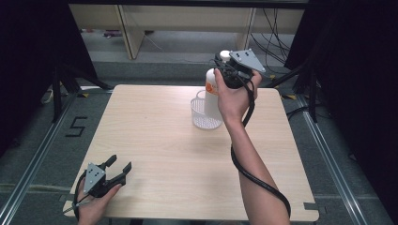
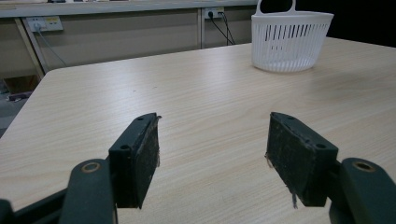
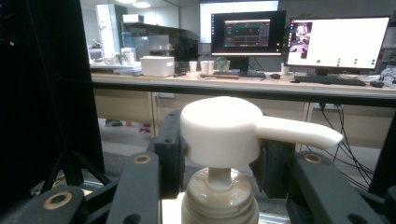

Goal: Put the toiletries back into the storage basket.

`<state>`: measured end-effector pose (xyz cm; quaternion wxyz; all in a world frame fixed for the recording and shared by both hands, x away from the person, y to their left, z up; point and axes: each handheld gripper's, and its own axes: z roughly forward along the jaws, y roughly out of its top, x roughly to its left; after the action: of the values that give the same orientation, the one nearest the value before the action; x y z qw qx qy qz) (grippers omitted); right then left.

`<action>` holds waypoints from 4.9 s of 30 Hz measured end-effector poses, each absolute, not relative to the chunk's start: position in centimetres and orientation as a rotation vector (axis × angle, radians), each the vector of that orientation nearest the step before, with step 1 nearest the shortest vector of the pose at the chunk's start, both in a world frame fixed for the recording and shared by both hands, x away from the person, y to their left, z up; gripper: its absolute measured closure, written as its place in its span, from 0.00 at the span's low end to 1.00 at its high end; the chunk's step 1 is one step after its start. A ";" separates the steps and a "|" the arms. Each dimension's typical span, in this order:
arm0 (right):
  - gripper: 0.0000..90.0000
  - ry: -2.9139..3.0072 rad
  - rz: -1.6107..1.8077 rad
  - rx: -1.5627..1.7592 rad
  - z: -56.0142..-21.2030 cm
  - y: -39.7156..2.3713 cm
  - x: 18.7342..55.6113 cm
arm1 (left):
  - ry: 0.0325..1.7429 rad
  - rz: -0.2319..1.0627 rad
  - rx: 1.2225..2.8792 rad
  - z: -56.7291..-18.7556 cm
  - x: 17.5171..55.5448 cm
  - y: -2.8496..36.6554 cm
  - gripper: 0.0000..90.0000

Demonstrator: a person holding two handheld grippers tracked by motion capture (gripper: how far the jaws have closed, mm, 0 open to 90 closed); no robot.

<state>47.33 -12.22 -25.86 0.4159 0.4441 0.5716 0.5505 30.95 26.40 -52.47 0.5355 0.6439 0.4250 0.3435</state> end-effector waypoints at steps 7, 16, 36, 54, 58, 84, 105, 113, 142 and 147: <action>0.67 1.439 1.383 1.119 -25.6 -12.1 47.9 | 1.015 0.816 1.533 -52.5 30.9 26.4 0.38; 0.67 1.450 1.377 1.125 -25.2 -11.7 48.6 | 1.015 0.815 1.533 -52.5 30.9 26.4 0.38; 0.67 1.466 1.362 1.121 -24.8 -11.2 50.6 | 1.018 0.814 1.532 -52.5 31.0 26.5 0.38; 0.67 1.499 1.361 1.133 -25.8 -10.6 52.2 | 1.018 0.814 1.535 -52.4 31.0 26.4 0.38; 0.67 1.508 1.360 1.133 -26.2 -10.5 52.6 | 1.018 0.812 1.531 -52.5 31.0 26.5 0.38; 0.67 1.554 1.351 1.161 -28.3 -9.8 54.5 | 1.017 0.810 1.532 -52.5 31.1 26.5 0.38; 0.67 1.580 1.327 1.174 -29.5 -9.7 55.0 | 1.014 0.810 1.536 -52.4 31.1 26.4 0.37; 0.67 1.589 1.321 1.192 -30.3 -9.7 55.1 | 1.015 0.810 1.536 -52.4 31.0 26.4 0.37; 0.67 1.623 1.306 1.213 -32.6 -9.3 55.2 | 1.013 0.809 1.534 -52.5 31.1 26.4 0.37; 0.66 1.629 1.302 1.221 -33.1 -9.3 55.2 | 1.014 0.809 1.536 -52.4 31.1 26.4 0.37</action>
<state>55.24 -9.35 -33.10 0.3547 0.4725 0.6302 0.5037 31.06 26.42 -52.45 0.5359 0.6452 0.4257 0.3395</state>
